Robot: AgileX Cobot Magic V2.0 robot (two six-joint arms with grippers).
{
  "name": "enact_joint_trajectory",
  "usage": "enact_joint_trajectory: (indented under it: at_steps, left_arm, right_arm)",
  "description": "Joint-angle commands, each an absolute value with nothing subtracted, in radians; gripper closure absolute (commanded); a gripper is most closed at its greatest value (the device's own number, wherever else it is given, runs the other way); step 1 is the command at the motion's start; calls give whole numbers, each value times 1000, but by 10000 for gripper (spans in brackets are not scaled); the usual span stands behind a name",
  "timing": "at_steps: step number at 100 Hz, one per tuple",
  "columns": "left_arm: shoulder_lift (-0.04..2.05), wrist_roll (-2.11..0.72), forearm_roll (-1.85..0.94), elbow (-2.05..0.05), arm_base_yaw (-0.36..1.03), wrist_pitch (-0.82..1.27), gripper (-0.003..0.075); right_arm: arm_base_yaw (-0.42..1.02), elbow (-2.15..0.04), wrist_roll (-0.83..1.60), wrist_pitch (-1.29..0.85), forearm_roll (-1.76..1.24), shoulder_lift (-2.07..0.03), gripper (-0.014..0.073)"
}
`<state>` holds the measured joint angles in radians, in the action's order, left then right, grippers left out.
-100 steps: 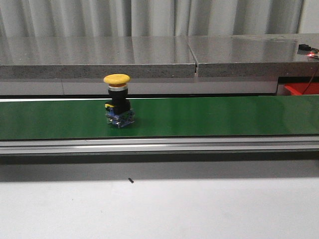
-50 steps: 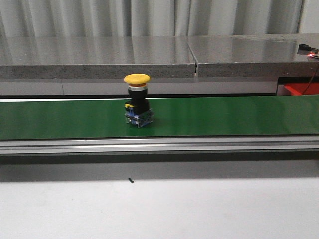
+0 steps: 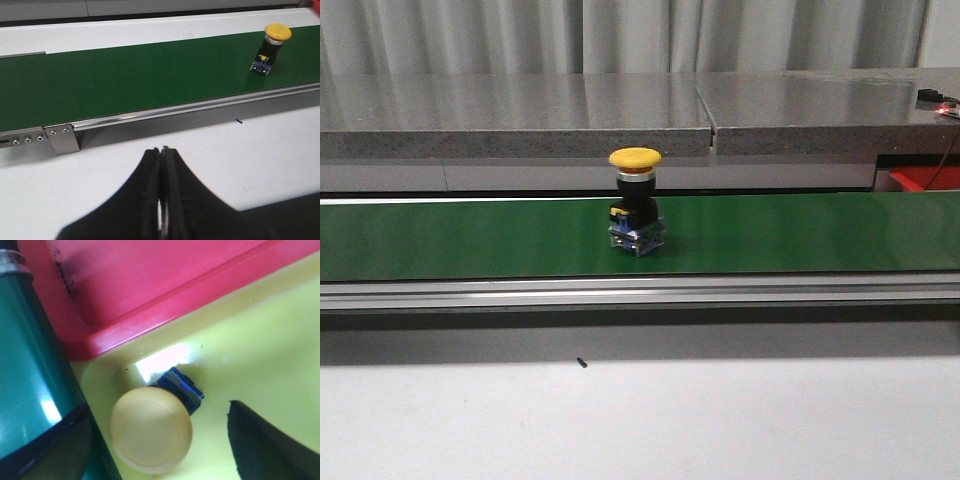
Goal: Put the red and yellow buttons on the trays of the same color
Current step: 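Carry the yellow button to the yellow tray section and release it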
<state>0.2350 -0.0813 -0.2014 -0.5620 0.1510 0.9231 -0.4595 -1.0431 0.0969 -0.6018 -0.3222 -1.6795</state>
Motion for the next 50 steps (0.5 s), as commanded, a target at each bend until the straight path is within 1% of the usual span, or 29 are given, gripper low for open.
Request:
enact_joint_trajectory:
  at_steps: [1,30,50]
  left_arm:
    - [244,-71,-221,-589,161,857,741]
    - [244,-71,-221,-589,161,857,741]
    - [244,-71,-221,-589,161,857,741]
  right_arm:
    - [-465,-1064,114,-588,-324,-1630,24]
    - [-458,-1063,114,-609,-320,-1532,24]
    - [-383,-1063,145,-620,-311,-1456,24]
